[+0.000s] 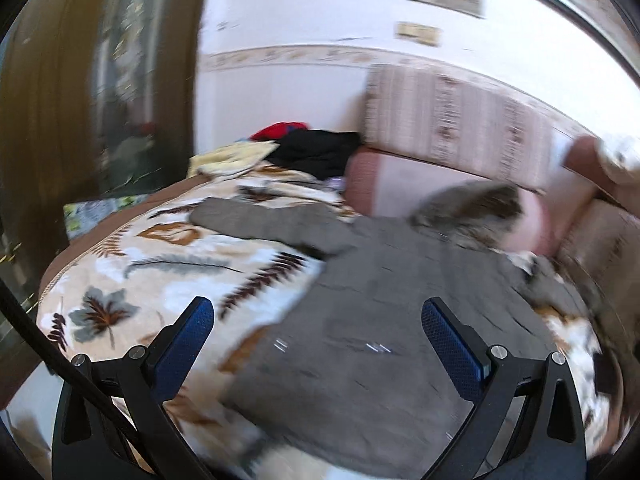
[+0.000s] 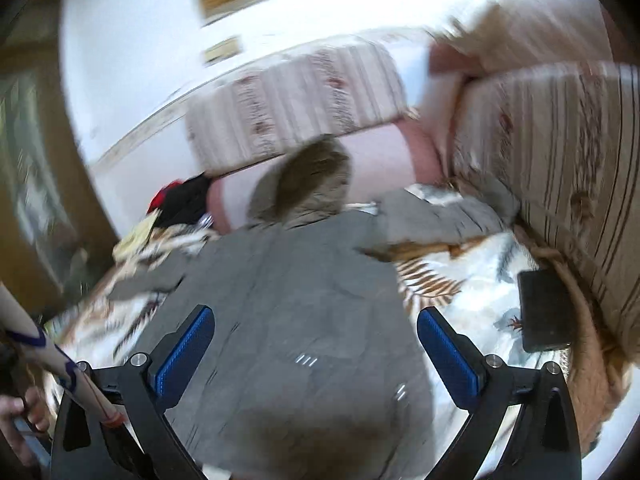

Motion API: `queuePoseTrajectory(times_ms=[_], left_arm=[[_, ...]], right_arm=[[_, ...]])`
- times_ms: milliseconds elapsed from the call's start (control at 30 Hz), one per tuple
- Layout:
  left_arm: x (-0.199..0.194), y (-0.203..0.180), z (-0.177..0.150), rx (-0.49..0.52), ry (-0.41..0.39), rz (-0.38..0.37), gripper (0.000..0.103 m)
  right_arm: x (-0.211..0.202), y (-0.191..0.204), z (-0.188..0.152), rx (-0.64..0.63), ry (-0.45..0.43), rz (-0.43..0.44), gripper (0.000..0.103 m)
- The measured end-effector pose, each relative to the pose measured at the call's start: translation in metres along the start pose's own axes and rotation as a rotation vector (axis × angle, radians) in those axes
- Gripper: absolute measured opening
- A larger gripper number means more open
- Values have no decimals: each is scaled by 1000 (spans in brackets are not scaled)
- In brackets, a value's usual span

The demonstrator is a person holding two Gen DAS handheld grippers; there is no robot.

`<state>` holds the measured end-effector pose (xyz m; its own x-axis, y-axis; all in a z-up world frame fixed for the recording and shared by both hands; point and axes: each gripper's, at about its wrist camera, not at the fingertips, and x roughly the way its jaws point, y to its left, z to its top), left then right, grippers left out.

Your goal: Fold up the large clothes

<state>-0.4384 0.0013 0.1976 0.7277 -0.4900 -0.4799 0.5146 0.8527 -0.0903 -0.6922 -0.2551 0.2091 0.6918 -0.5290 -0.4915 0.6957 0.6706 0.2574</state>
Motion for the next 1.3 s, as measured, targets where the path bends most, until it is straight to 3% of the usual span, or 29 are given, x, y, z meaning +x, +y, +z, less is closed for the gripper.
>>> queuePoseTrajectory(times_ms=[100,267,667,1300], left_arm=[[-30,-24,-40,8,-20,-21,103],[-52,-53,-78,120,-28,-16,103],[-43,-49,-88,137,57,-24,103],[-18,-47,-102,158,133,-20,103]], right_arm=[[-24,34,-39,-52,-5,-10,103],[-27,67,-70,-172,97,-31,103],[-20,88,-80,-252,122,-104,103],[8,79,-92,-237,217,-109,103]])
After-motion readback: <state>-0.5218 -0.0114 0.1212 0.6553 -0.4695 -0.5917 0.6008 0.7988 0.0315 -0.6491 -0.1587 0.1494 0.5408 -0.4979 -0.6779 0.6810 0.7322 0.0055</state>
